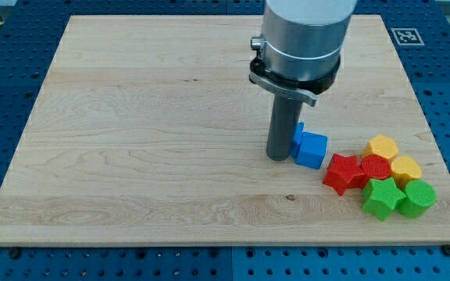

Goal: Push the blue triangle into the red blocks

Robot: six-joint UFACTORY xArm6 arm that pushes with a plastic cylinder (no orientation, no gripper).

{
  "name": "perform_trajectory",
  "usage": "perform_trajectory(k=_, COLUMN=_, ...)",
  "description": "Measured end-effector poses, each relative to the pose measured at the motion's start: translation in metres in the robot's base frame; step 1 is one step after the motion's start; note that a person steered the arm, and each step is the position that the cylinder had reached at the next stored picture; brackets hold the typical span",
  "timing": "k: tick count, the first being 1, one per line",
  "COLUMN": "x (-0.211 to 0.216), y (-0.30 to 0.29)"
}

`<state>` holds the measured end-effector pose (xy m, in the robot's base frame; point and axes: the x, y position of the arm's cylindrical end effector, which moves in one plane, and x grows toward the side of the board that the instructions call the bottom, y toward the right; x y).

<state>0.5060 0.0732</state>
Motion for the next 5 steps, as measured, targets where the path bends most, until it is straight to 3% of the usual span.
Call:
perform_trajectory(k=3, x=0.000, y=0.007)
perform_trajectory(k=5, x=-0.003, y=-0.151)
